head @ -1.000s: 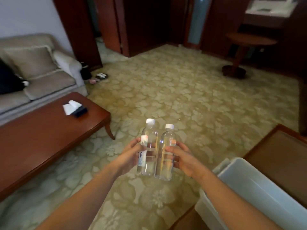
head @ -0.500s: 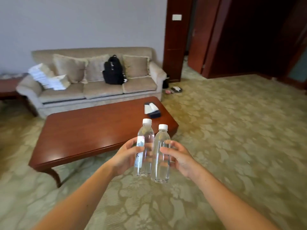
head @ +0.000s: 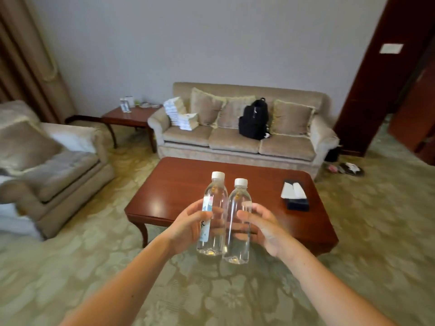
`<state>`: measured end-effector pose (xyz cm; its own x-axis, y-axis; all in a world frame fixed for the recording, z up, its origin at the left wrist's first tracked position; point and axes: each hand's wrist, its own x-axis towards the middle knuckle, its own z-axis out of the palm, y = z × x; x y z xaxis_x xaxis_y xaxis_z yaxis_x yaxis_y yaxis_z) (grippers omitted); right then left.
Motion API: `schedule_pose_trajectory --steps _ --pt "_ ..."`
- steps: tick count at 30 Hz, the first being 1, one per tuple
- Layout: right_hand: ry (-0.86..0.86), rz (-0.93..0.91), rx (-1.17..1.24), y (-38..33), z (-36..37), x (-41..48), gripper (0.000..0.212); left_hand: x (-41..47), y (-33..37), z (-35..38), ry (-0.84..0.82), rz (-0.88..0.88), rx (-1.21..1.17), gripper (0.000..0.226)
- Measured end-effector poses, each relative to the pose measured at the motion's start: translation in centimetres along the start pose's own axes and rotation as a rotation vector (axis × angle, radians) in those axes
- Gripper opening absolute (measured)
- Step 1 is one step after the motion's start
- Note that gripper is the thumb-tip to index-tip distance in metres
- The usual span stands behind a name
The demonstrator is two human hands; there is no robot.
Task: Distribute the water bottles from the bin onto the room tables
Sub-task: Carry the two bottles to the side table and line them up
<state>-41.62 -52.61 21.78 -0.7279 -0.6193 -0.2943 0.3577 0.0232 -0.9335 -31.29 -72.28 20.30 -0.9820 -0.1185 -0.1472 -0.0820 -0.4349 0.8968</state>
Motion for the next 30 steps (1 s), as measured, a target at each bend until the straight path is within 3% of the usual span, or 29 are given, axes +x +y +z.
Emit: schedule_pose_trajectory --steps 9,12,20,30 --pt "-0.288 0.059 -0.084 -3.5 3.4 10.6 0.078 1.6 2.6 -4.3 0.308 0.149 -0.013 0.073" --pt "-0.378 0.117 -0.090 -3.1 6.3 13.5 0.067 0.3 3.2 -6.4 0.447 0.198 -0.047 0.071" --pt "-0.587 0.200 -0.126 -1.6 17.7 21.1 0.080 -3.0 5.4 -16.1 0.722 0.284 -0.079 0.080" --pt "-0.645 0.201 -0.116 -0.3 36.6 32.7 0.076 -4.2 14.0 -34.7 0.812 0.302 -0.040 0.075"
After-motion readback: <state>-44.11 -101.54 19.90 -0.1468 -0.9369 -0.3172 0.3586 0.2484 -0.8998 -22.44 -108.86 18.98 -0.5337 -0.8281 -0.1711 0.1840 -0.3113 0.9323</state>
